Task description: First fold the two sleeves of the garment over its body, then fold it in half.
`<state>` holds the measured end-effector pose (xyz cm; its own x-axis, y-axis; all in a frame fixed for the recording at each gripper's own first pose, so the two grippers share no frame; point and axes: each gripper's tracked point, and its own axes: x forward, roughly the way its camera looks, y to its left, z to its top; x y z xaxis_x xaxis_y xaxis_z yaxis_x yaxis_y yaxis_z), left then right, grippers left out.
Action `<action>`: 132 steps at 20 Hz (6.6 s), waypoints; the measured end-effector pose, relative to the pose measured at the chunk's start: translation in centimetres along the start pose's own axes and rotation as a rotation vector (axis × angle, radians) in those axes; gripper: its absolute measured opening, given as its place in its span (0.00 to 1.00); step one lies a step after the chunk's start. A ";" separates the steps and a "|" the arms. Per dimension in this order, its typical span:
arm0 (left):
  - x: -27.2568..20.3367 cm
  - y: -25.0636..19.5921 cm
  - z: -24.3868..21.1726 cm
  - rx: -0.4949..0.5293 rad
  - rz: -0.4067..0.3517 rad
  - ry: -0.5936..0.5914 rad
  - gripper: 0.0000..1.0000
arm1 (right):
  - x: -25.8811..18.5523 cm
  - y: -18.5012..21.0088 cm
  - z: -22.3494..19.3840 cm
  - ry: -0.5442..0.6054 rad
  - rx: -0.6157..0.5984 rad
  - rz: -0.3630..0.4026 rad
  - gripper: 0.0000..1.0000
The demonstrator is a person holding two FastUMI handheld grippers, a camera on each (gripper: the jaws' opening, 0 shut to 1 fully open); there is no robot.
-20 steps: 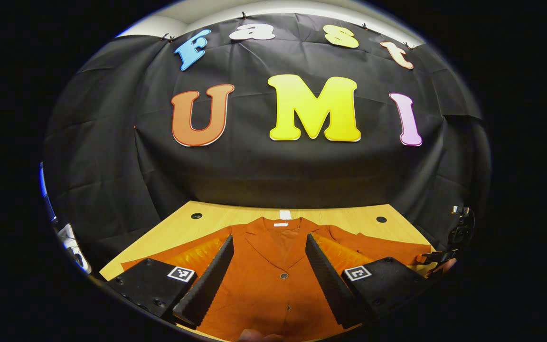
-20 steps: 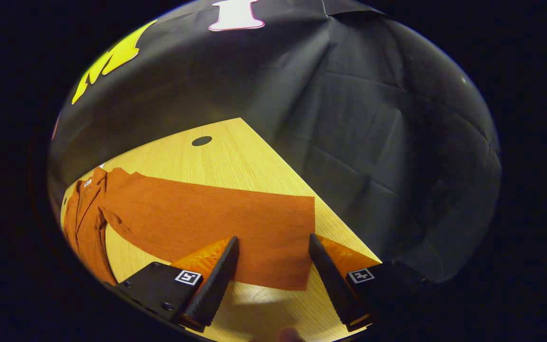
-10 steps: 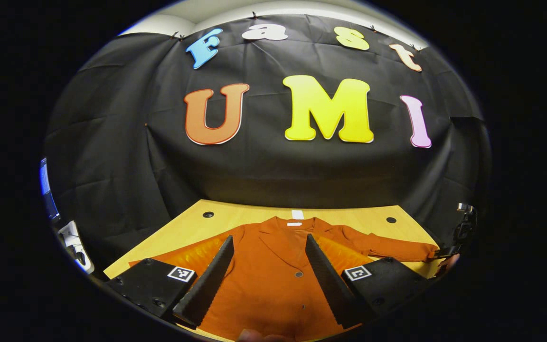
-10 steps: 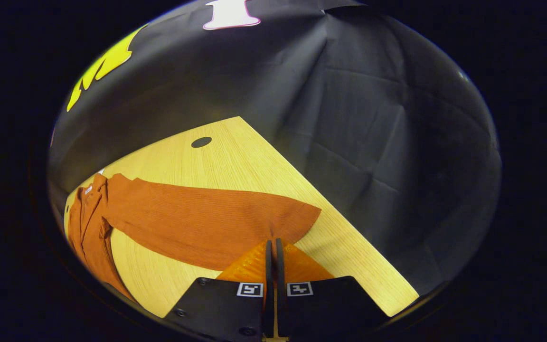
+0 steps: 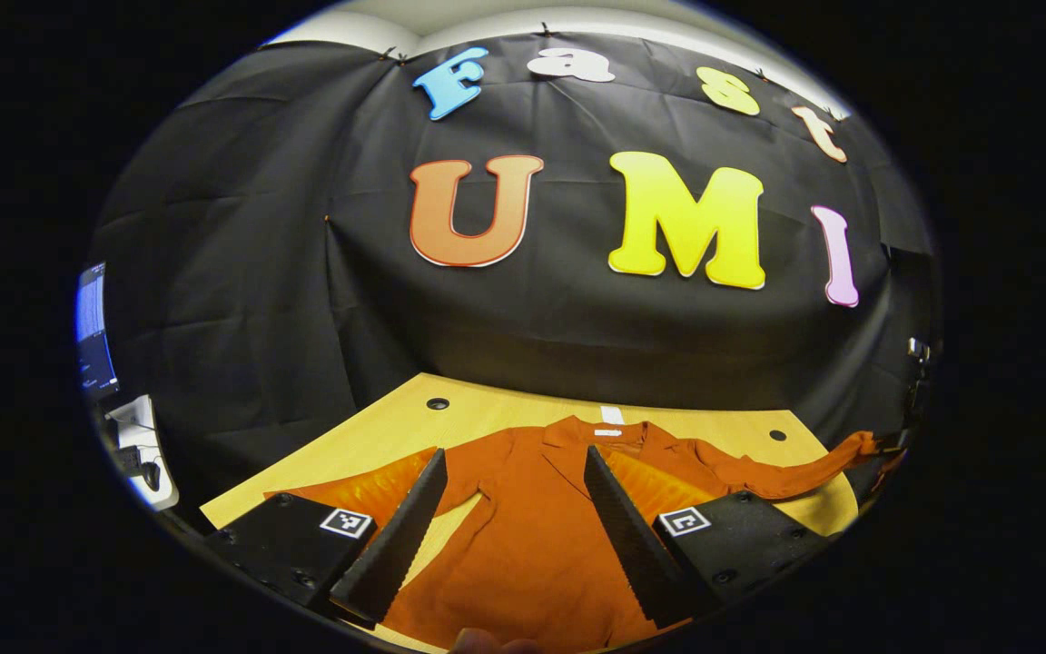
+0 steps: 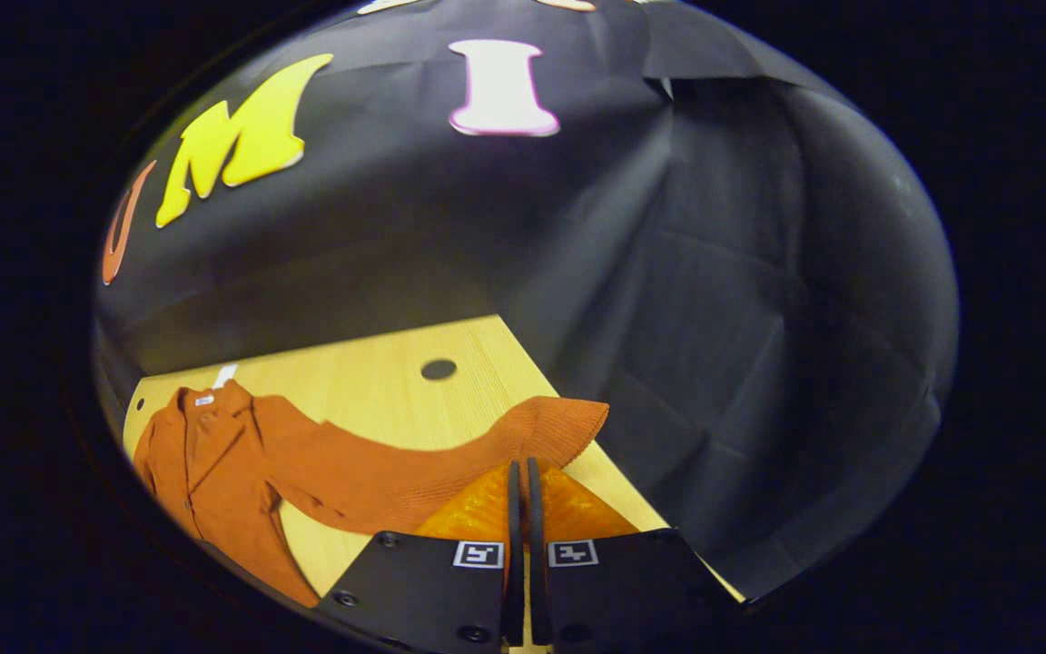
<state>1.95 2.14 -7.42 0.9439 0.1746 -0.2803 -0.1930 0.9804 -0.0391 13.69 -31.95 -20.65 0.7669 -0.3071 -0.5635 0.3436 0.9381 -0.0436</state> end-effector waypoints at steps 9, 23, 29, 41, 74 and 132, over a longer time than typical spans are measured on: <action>1.7 10.1 -1.0 -0.072 0.056 -0.007 0.99 | -5.3 21.9 11.0 -0.179 -0.104 0.236 0.03; -3.7 23.5 -2.0 -0.136 0.229 -0.012 0.98 | -4.3 52.0 -1.7 -0.031 -0.180 0.400 0.03; -5.0 25.6 -2.2 -0.128 0.289 0.032 0.99 | -1.8 60.2 -12.7 0.121 -0.273 0.449 0.04; -3.5 25.0 -4.0 -0.144 0.290 0.055 0.98 | -4.8 63.0 -12.3 0.140 -0.205 0.614 0.48; 5.5 32.5 -18.9 -0.105 0.372 0.330 0.99 | -27.2 36.0 0.2 -0.237 -0.208 0.600 0.84; 21.1 -33.4 -7.6 0.445 -0.658 0.269 0.03 | -24.2 1.5 1.3 -0.237 0.049 0.015 0.84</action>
<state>26.26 -27.56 -19.30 0.7198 -0.4179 -0.5542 0.5520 0.8287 0.0920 -3.67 -23.36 -5.98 0.8760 -0.3272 -0.3544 0.3522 0.9359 0.0065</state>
